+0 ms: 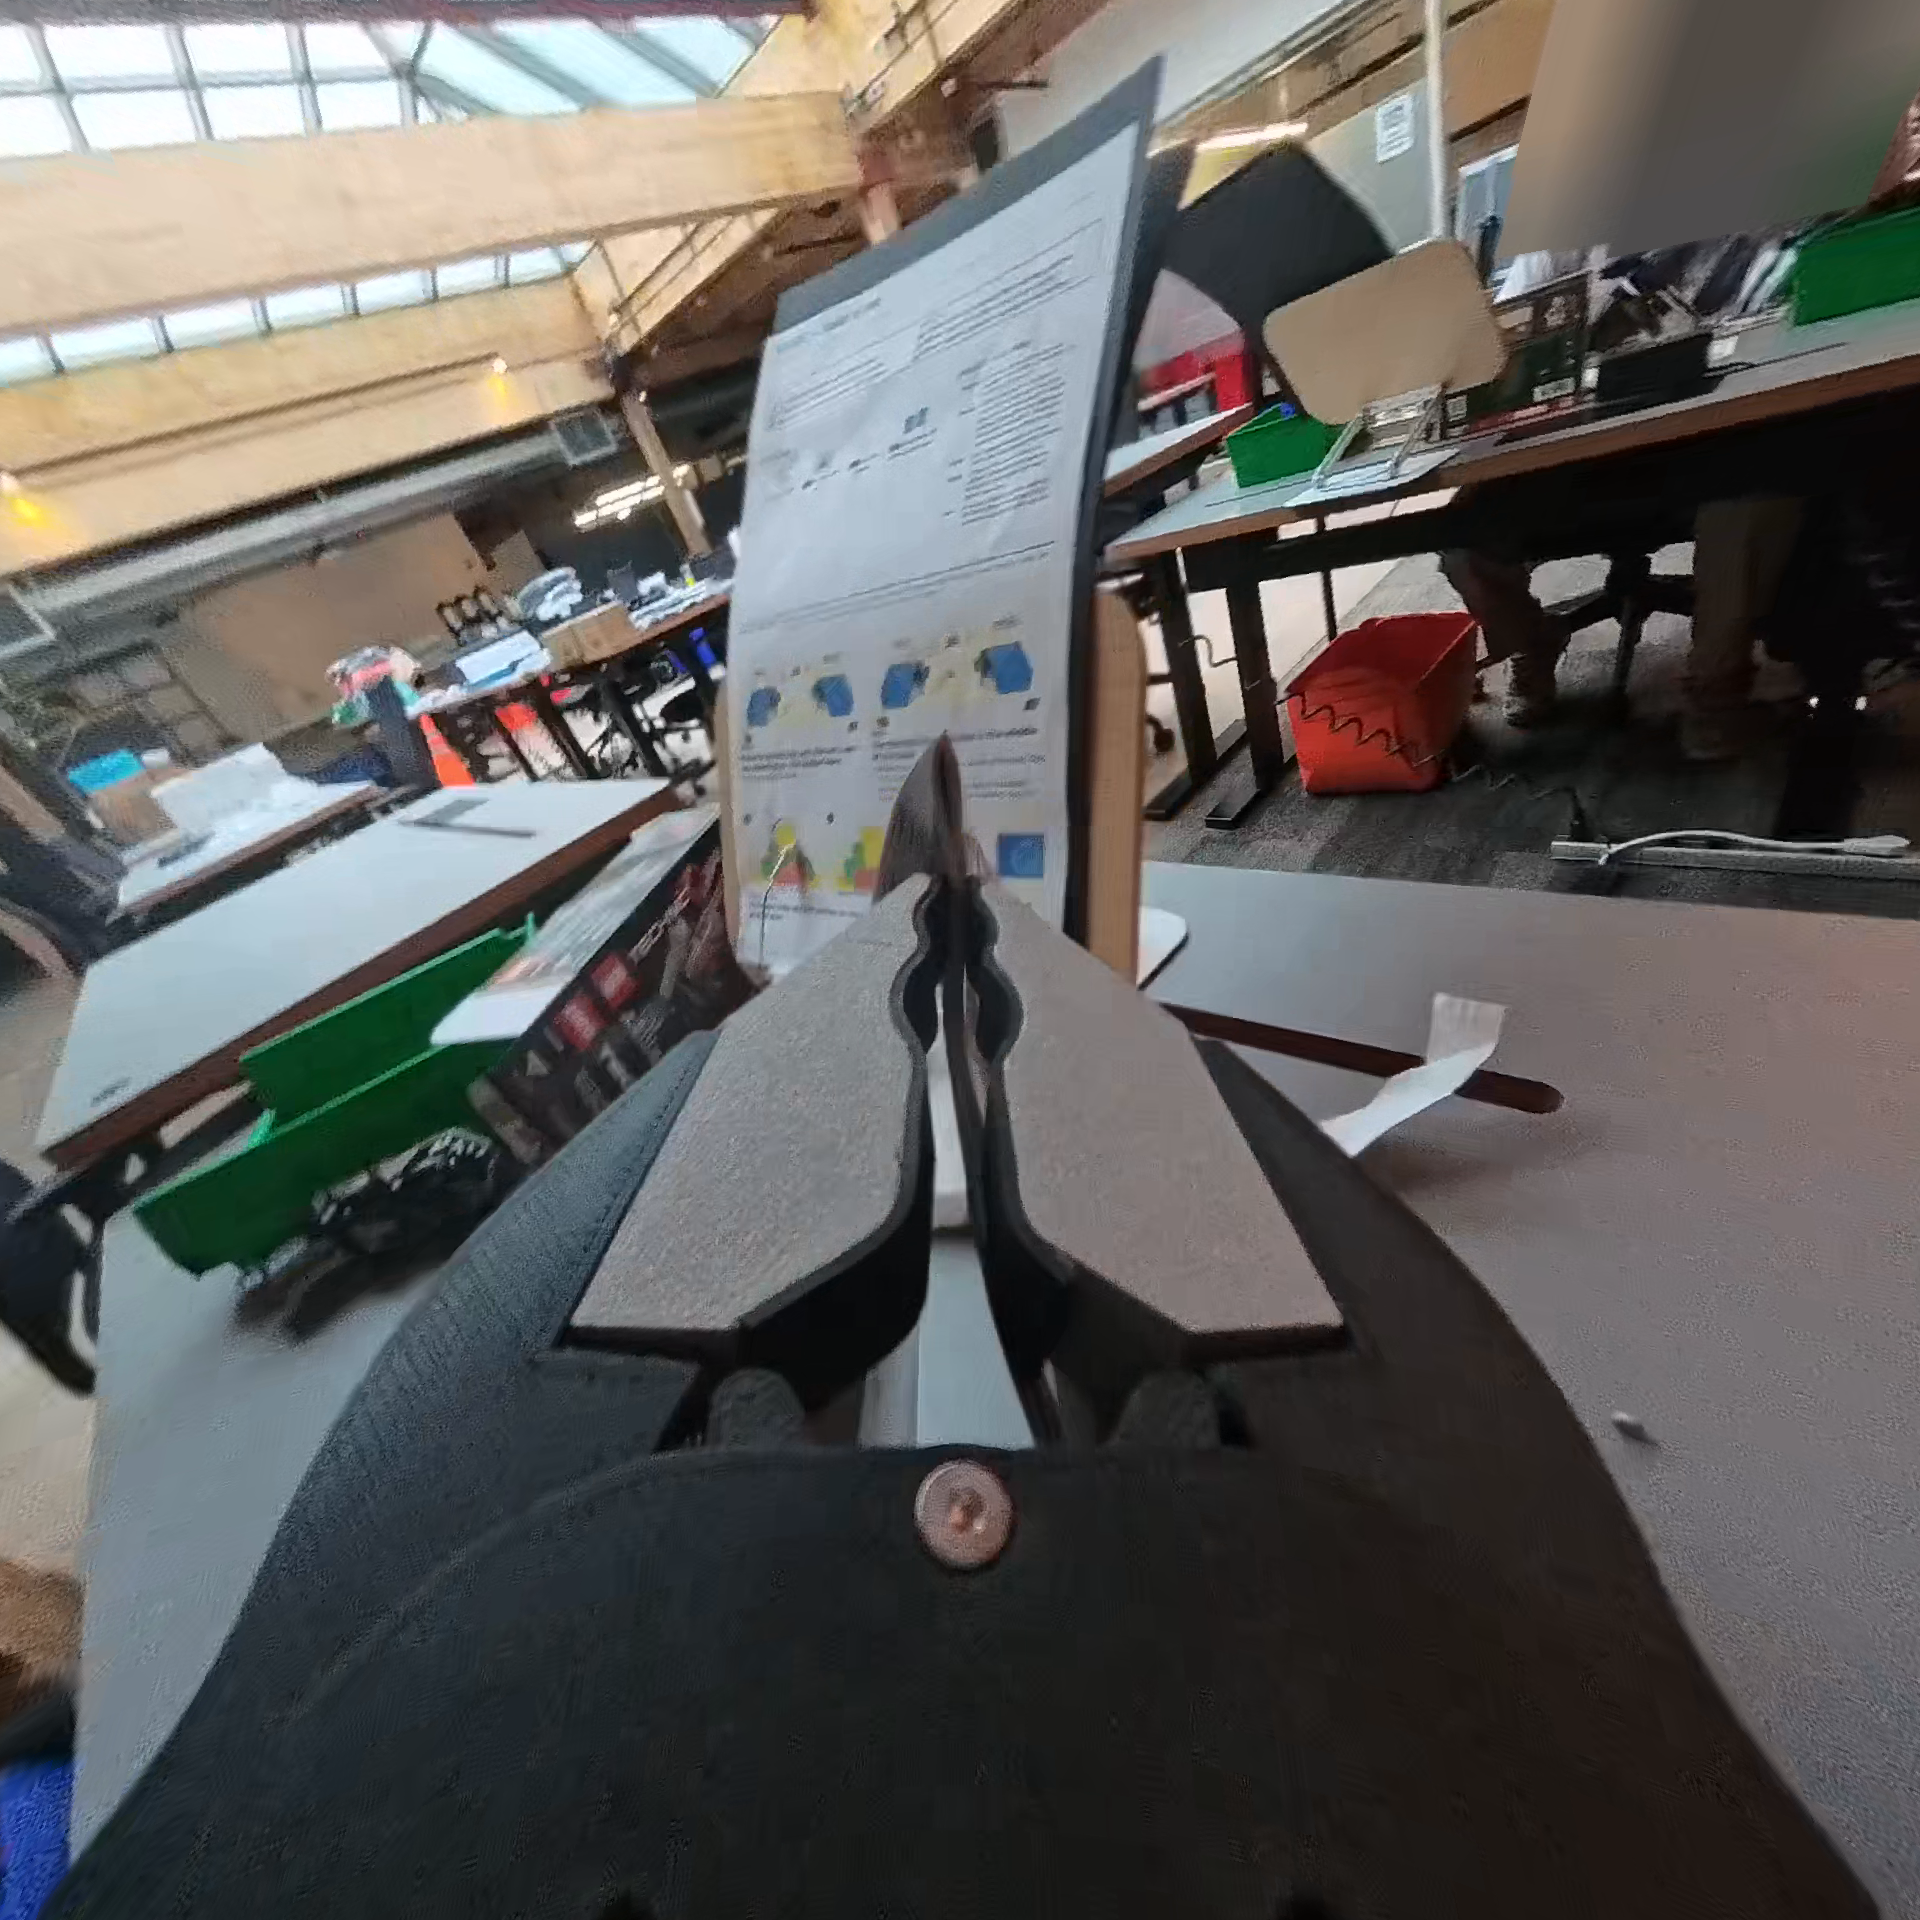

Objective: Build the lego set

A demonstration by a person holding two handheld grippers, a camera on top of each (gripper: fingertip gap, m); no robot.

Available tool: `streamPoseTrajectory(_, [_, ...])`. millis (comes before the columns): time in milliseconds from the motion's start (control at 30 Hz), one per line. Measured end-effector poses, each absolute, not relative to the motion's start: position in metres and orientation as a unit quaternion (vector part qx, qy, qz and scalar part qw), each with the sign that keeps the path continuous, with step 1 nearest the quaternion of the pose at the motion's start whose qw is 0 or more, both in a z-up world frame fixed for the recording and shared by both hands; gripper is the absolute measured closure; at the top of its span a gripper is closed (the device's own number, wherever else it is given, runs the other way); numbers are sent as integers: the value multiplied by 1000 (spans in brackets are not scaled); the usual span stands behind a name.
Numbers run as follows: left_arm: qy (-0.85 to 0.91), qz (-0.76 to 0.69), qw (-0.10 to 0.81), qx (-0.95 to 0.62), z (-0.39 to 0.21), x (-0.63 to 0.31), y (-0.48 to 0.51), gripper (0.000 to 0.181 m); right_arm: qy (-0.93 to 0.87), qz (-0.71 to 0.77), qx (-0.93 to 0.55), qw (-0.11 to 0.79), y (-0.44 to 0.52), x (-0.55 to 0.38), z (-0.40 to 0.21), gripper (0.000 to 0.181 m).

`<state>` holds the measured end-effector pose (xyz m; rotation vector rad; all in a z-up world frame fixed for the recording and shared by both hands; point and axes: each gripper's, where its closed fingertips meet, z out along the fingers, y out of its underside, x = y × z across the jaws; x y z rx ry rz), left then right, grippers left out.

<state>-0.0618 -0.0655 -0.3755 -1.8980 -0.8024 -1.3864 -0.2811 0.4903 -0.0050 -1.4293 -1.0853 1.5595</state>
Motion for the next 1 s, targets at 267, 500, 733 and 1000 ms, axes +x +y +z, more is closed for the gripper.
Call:
streamPoseTrajectory(267, [-324,-546,305,-710,-382,-66,-61,106,-243,709,-623,225,595,-384,-33,181])
streamPoseTrajectory(500, [-320,-541,311,-713,-382,-76,-53,106,-264,682,-674,103,582,-459,-147,181])
streamPoseTrajectory(733, [-311,-537,315,-718,-382,-76,-52,106,-370,637,-674,55,572,-453,-151,175])
streamPoseTrajectory(1000, [-304,-538,315,-721,-381,-76,-48,106,-538,553,-635,41,553,-387,-114,154])
